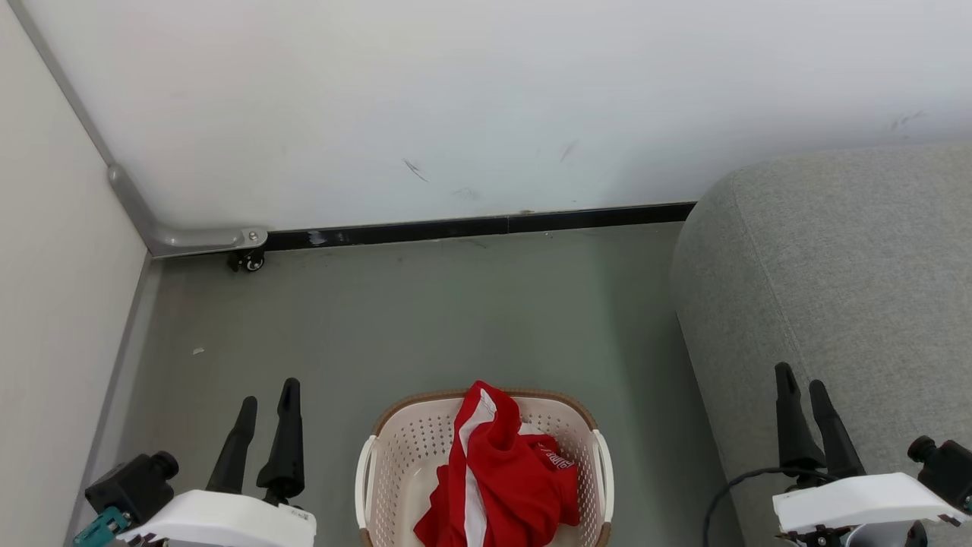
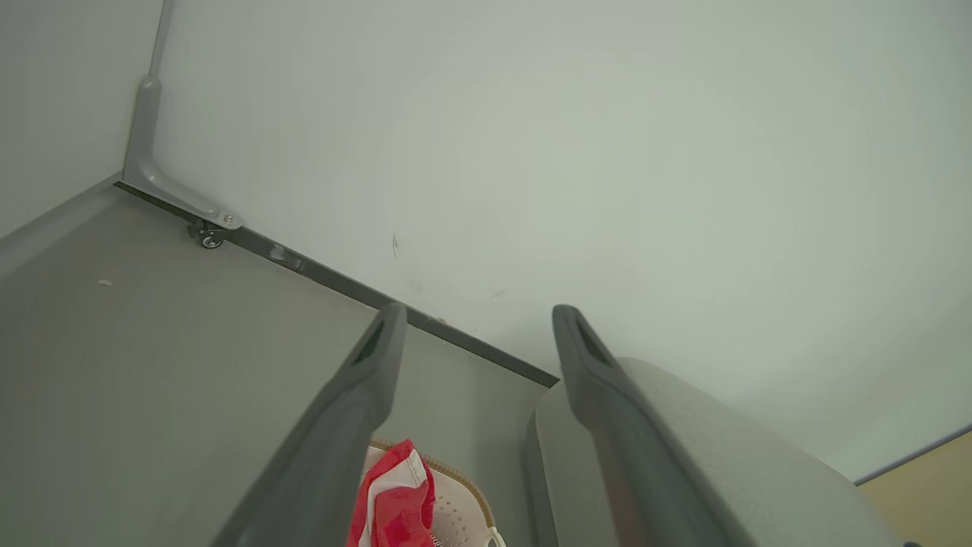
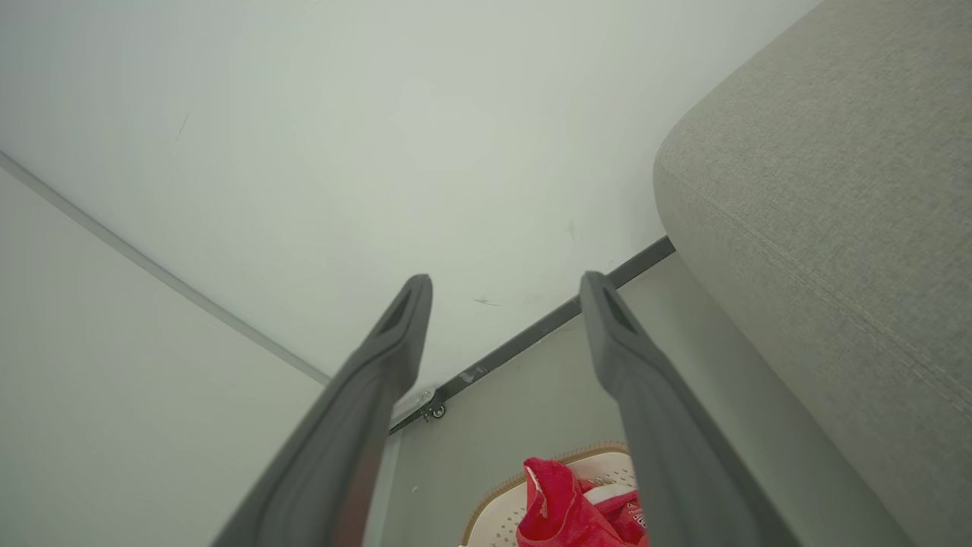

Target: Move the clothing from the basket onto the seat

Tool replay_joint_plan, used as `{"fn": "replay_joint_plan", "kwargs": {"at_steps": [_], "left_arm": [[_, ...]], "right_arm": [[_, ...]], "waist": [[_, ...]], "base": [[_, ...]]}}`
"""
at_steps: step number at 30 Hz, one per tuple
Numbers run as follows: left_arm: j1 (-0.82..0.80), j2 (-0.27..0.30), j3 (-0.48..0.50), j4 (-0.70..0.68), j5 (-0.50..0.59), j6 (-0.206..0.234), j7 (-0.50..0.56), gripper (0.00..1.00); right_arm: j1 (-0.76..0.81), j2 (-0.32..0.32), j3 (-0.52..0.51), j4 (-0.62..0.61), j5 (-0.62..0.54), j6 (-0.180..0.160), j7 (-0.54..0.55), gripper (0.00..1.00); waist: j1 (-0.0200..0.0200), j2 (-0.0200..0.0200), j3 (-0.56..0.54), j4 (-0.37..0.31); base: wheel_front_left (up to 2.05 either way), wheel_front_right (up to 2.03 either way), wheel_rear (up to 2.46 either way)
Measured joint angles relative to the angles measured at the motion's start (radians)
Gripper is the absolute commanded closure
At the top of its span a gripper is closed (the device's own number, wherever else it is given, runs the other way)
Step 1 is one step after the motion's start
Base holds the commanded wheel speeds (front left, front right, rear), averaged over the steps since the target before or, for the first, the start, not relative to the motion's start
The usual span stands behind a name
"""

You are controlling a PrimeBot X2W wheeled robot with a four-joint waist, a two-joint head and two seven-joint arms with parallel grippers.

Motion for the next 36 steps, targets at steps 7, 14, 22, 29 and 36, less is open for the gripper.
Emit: {"fn": "replay_joint_plan", "kwargs": {"at_steps": [7, 14, 22, 29, 36], "left_arm": [[0.018, 0.007, -0.035, 0.001, 0.145, 0.02, -0.022, 0.0], [0.019, 0.007, -0.06, 0.005, 0.271, 0.05, -0.049, 0.0], [0.042, 0.006, -0.078, 0.017, 0.387, 0.075, -0.08, 0.0], [0.048, 0.006, -0.095, 0.018, 0.493, 0.101, -0.105, 0.0], [0.049, 0.006, -0.107, 0.034, 0.591, 0.118, -0.131, 0.0]], "right_arm": [[0.0, 0.0, 0.009, 0.017, -0.132, 0.0, -0.003, 0.0], [0.0, 0.0, 0.011, 0.028, -0.253, 0.0, -0.009, 0.0], [0.001, 0.0, 0.01, 0.054, -0.371, 0.0, -0.026, 0.0], [0.001, 0.0, 0.015, 0.064, -0.463, 0.0, -0.044, 0.0], [-0.001, 0.0, 0.021, 0.079, -0.55, 0.0, -0.069, 0.0]], "waist": [[-0.0028, 0.0, 0.002, 0.0], [-0.0033, 0.0, -0.001, 0.0], [-0.0037, 0.0, -0.005, -0.001], [-0.0039, 0.0, -0.005, -0.003], [-0.004, 0.0, -0.002, -0.005]], "base": [[0.0, 0.0, 0.0], [0.0, 0.0, 0.0], [0.0, 0.0, 0.0], [0.0, 0.0, 0.0], [0.0, 0.0, 0.0]]}}
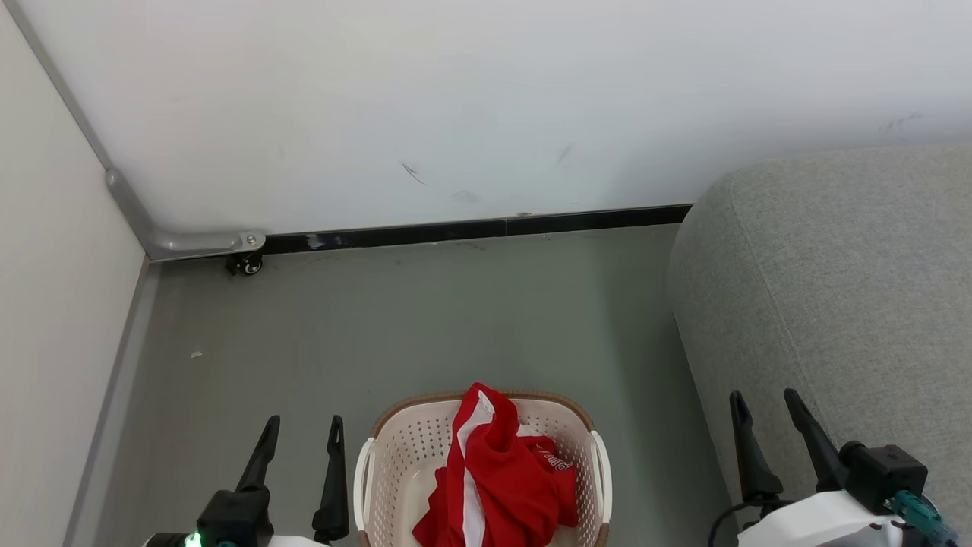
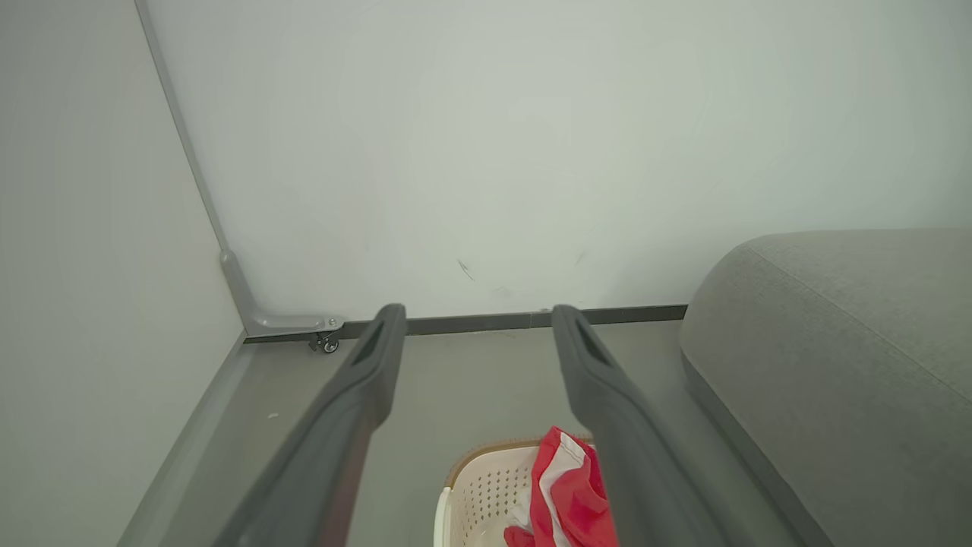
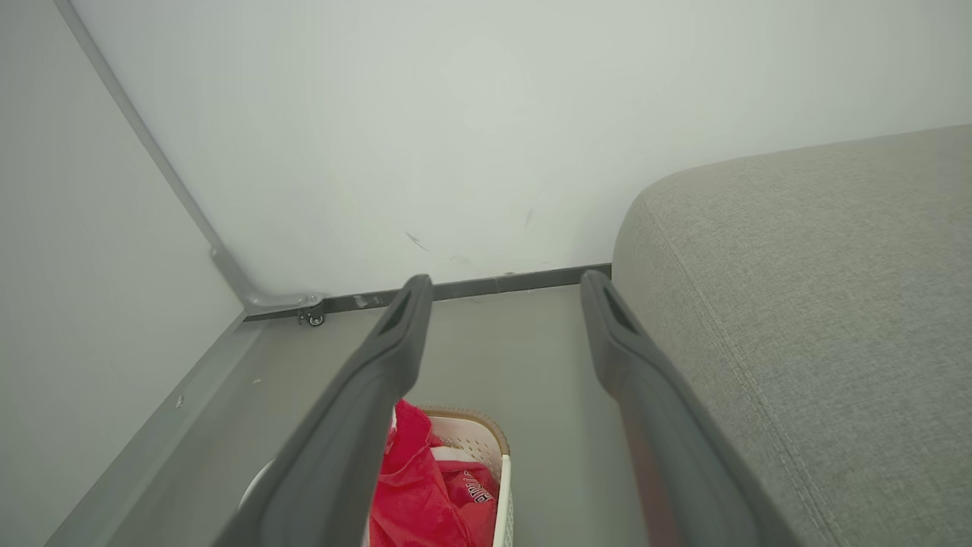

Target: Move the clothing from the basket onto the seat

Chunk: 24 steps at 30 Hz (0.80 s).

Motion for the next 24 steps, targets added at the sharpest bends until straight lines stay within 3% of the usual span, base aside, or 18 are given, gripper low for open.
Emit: {"fn": "replay_joint_plan", "kwargs": {"at_steps": [24], "left_arm": [[-0.014, -0.004, 0.007, 0.062, 0.018, 0.013, -0.005, 0.0]], "right_arm": [[-0.004, 0.0, 0.007, 0.016, -0.028, 0.0, -0.017, 0.0]], "waist": [[-0.0002, 0.0, 0.03, -0.001]], "base": [[0.0, 0.0, 0.0]]}}
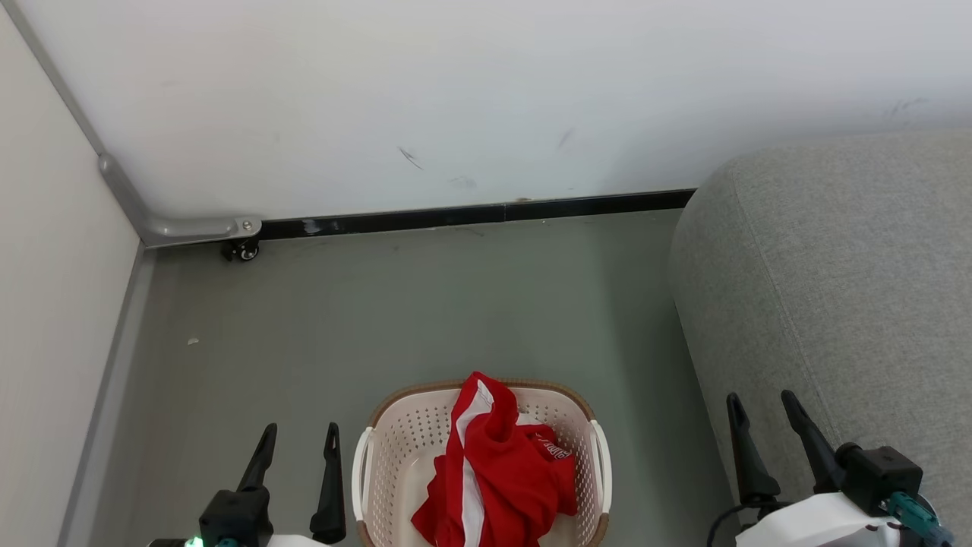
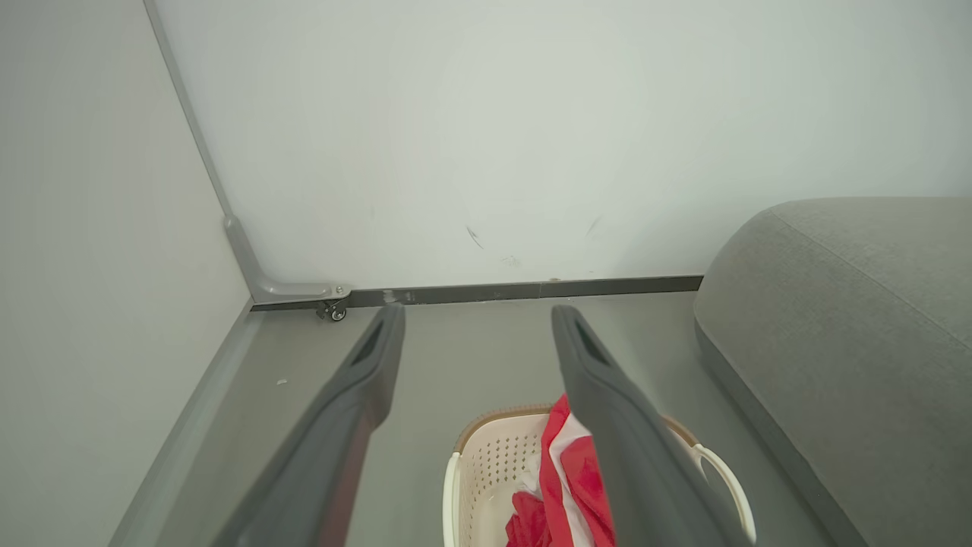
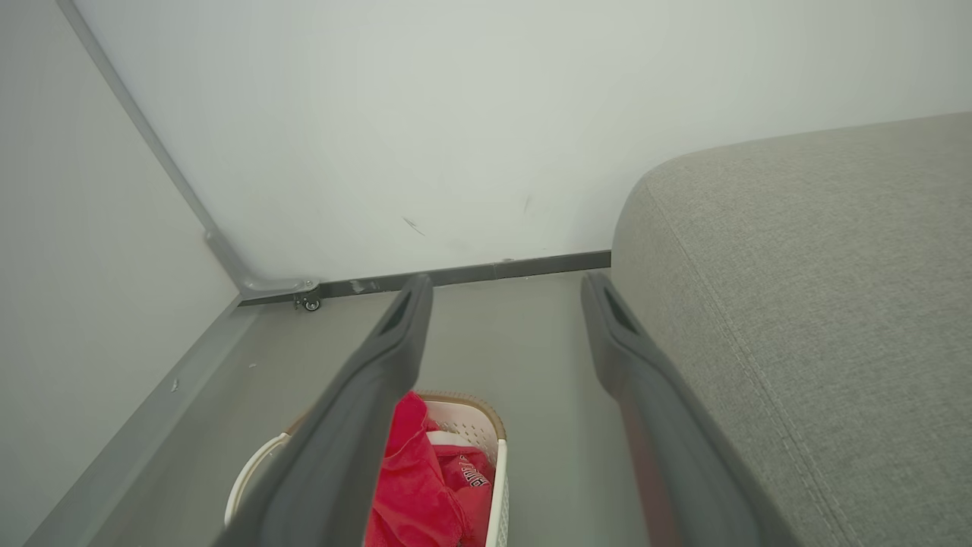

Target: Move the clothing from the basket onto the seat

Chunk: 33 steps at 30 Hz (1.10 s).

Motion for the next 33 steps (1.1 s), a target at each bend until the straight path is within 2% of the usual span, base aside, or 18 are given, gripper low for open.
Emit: {"fn": "replay_joint_plan", "kwargs": {"at_steps": [13, 33], "left_arm": [[-0.034, -0.001, -0.024, 0.054, 0.011, -0.008, 0.0, 0.0], [-0.206, 0.001, -0.07, 0.17, 0.049, -0.061, -0.003, 0.0]], "right_arm": [[-0.001, 0.0, -0.013, -0.018, 0.005, 0.0, -0.009, 0.0], [-0.024, 0.0, -0.056, -0.11, 0.025, 0.0, -0.04, 0.0]], "waist": [[-0.0001, 0.0, 0.04, -0.012], [-0.0001, 0.0, 0.168, -0.074]], "base": [[0.0, 0.0, 0.0], [0.0, 0.0, 0.0]]}}
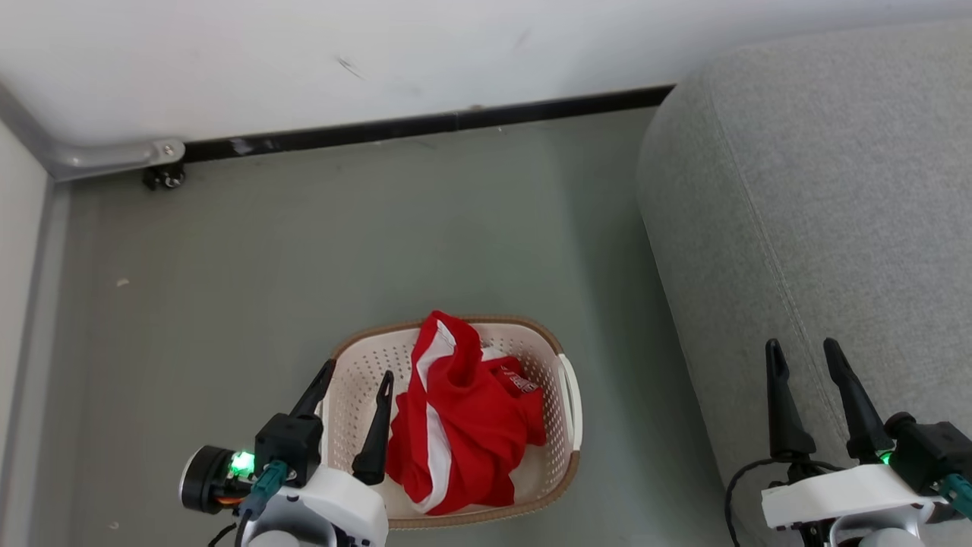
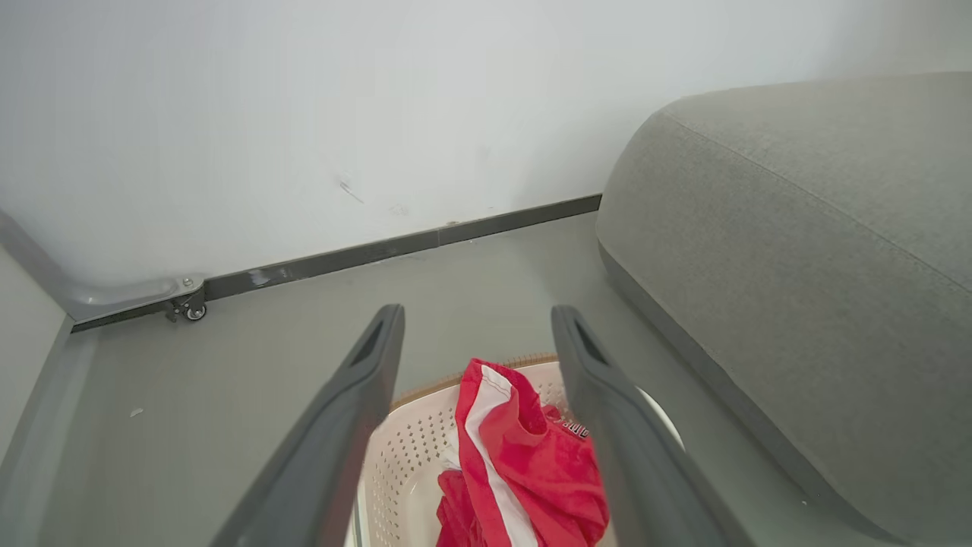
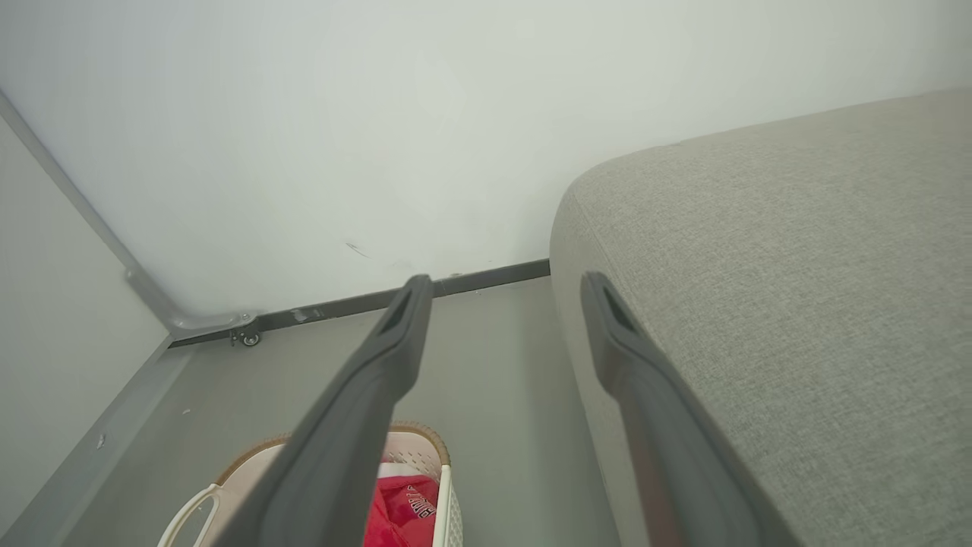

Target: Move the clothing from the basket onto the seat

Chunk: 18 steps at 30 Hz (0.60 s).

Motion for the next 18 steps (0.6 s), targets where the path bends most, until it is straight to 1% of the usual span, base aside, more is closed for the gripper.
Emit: {"fn": "replay_joint_plan", "kwargs": {"at_steps": [6, 13, 18], "left_arm": [[-0.045, 0.001, -0.021, 0.054, 0.017, -0.017, -0.001, 0.0], [-0.093, 0.006, -0.045, 0.125, 0.043, -0.026, -0.001, 0.0], [-0.126, 0.026, -0.051, 0.176, 0.061, -0.034, -0.001, 0.0]], "right_arm": [[-0.018, 0.0, 0.011, -0.025, 0.017, 0.0, -0.005, 0.0], [-0.02, 0.0, 0.022, -0.039, 0.038, 0.0, -0.006, 0.0], [-0.047, 0.0, 0.036, -0.053, 0.053, 0.0, -0.013, 0.0]], "waist": [[0.0, 0.0, 0.053, -0.03], [0.0, 0.0, 0.119, -0.071], [0.0, 0.0, 0.168, -0.103]], "base": [[0.0, 0.0, 0.0], [0.0, 0.0, 0.0], [0.0, 0.0, 0.0]]}}
